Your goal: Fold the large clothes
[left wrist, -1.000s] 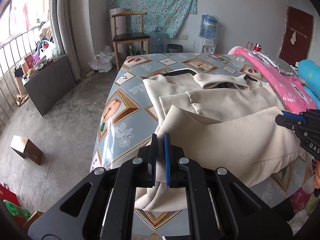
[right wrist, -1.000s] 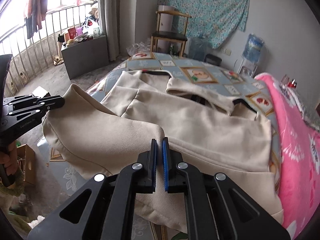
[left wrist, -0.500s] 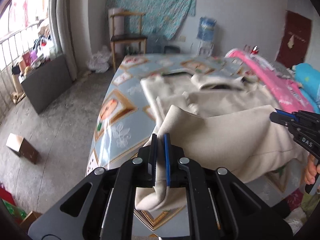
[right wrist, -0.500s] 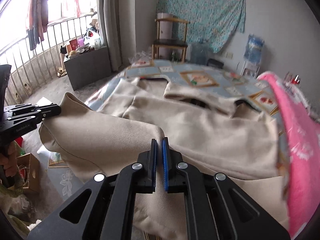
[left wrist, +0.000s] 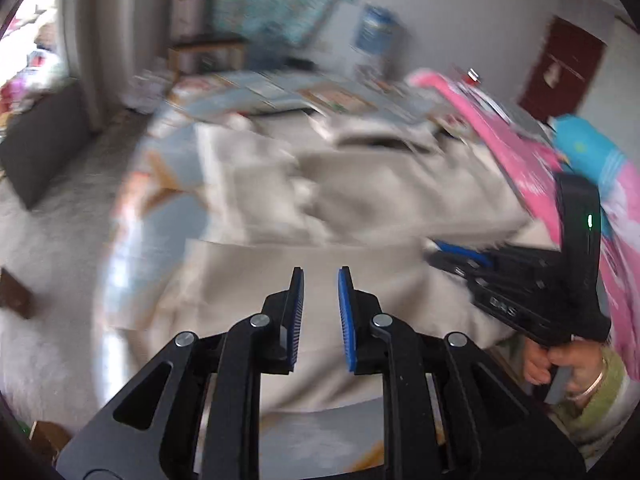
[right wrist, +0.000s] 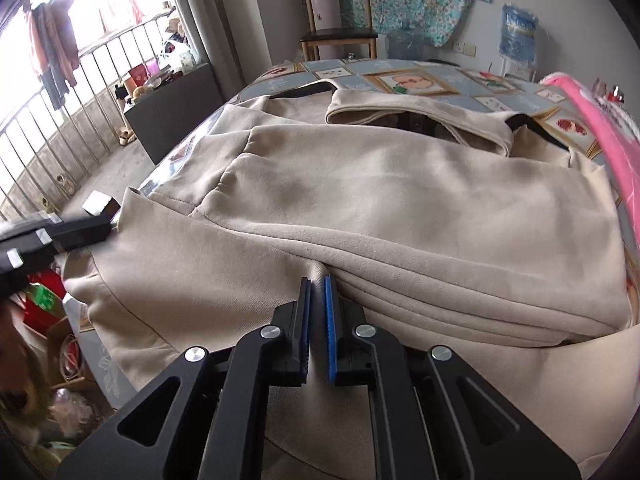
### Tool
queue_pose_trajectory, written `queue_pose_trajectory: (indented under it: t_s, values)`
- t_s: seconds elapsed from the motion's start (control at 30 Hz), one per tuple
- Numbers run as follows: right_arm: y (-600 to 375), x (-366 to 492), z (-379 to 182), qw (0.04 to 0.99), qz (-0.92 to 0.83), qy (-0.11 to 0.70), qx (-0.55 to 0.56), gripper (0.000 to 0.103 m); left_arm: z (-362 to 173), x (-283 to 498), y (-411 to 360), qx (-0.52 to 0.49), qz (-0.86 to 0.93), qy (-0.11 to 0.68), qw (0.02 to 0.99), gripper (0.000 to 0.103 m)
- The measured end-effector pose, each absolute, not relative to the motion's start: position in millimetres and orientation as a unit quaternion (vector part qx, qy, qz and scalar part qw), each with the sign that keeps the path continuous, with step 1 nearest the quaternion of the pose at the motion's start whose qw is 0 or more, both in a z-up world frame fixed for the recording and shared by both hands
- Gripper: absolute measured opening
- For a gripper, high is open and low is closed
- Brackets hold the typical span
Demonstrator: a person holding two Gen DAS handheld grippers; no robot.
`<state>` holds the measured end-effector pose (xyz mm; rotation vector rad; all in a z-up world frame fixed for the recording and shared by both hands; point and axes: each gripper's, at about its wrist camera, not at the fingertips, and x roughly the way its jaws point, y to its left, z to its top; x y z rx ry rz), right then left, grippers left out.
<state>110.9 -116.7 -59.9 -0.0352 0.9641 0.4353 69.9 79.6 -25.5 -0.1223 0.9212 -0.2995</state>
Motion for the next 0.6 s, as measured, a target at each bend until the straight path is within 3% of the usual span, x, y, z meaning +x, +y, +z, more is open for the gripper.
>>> queue_pose_trajectory:
  t_s: [0.1,0.17,0.23,0.27,0.53,0.57,0.6]
  values:
    - [-139.8,107.6,-46.6,0.857,0.216,0.467,0.033,0.020,-55.9,87.1,57.1,-0.028,-0.118,0.486,0.866,0.017]
    - [-168.1,95.9,-26.9,0.873,0.189,0.446,0.051,0.023,-58.9,89.2,60.2,-0.040,-0.108,0.483,0.868,0.016]
    - [-207.5,81.3,-9.3,0.892,0.141,0.427,0.058,0.048,-59.6,89.7,64.8,-0.051,-0.112,0.488,0.864,0.015]
    - [-231.2,73.8,-4.0,0.899,0.107,0.420,0.061,0.051,-60.1,89.6,66.7,-0.056,-0.113,0.488,0.864,0.015]
    - [-284.6,73.2,-45.9,0.874,-0.016,0.484,0.043,0.050,-62.6,87.1,55.3,-0.020,-0.099,0.479,0.872,0.014]
    - [-276.5,75.4,-53.6,0.873,-0.032,0.487,0.018,0.044,-62.7,86.5,54.0,-0.014,-0.098,0.478,0.873,0.014]
    - [-270.4,77.0,-57.6,0.873,-0.043,0.485,-0.001,0.028,-62.0,85.8,53.9,-0.010,-0.098,0.477,0.873,0.014]
